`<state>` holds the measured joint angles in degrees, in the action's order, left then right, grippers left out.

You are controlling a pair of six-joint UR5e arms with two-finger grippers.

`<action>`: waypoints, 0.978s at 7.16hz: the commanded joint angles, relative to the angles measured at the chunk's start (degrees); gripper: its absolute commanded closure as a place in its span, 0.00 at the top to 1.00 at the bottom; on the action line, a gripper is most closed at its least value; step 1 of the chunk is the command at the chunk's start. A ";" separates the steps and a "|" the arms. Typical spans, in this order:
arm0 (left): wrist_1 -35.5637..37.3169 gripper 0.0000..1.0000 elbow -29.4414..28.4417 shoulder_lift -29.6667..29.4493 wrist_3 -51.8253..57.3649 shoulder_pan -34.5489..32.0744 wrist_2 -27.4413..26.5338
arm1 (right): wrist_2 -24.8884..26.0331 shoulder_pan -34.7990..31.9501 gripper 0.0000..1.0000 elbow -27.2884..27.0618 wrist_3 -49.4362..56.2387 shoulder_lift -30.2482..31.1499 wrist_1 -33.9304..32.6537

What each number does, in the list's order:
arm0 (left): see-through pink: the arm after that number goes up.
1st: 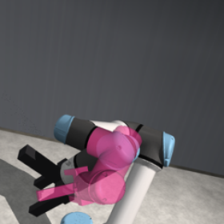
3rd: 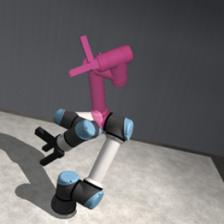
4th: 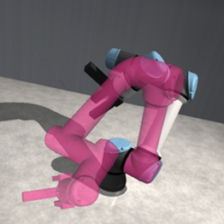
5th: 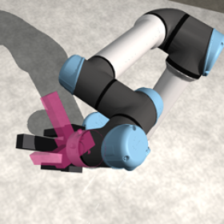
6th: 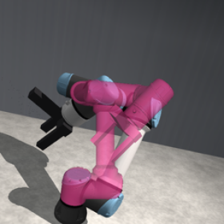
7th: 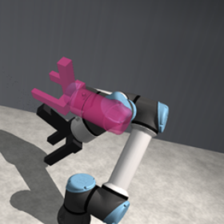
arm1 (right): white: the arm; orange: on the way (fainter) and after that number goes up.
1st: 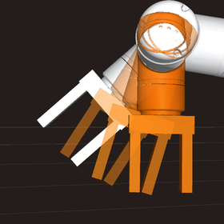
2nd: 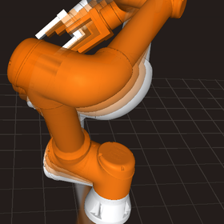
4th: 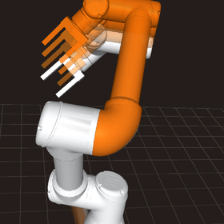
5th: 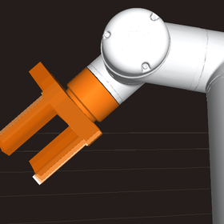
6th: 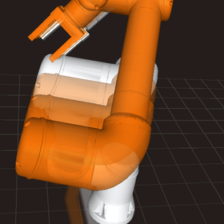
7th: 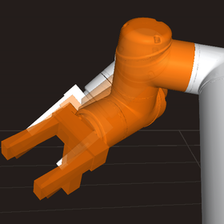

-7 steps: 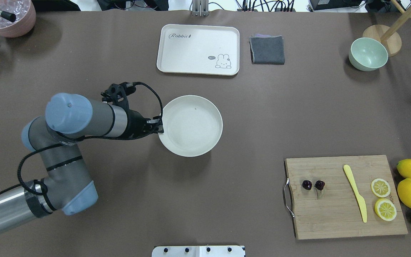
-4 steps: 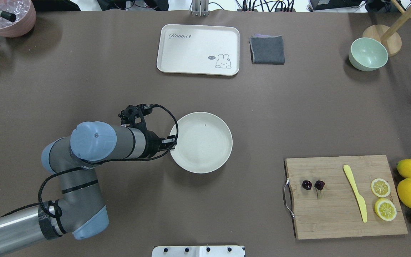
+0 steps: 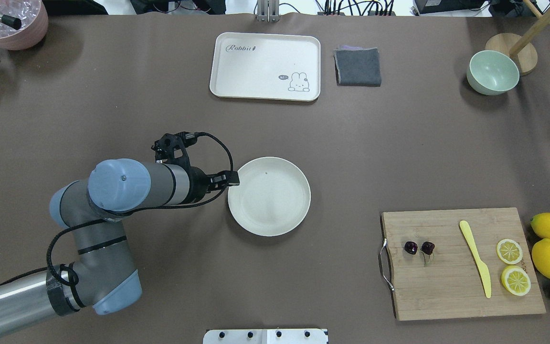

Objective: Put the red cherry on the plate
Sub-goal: 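Drag the white bowl with the left gripper toward the table center, then move the right gripper toward the cherries while the left gripper draws back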

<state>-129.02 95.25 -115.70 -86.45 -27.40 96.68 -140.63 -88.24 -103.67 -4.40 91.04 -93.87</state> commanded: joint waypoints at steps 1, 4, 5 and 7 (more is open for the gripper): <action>0.87 0.98 0.20 0.56 7.29 -5.71 0.96 | 0.09 9.54 1.00 -11.51 -15.04 -1.21 0.01; 1.75 0.98 1.61 4.50 23.85 -12.57 4.56 | 4.99 22.11 1.00 -17.52 -23.63 -3.32 0.18; 1.76 0.98 1.61 4.95 23.96 -13.11 4.65 | 9.19 26.50 1.00 -19.28 -26.24 -2.45 3.66; 1.76 0.98 1.61 5.56 23.61 -13.99 4.57 | 16.66 37.04 1.00 -19.29 -30.81 2.80 14.20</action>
<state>-127.28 96.80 -110.70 -62.88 -40.65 101.22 -128.89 -57.58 -122.65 -32.19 90.89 -85.48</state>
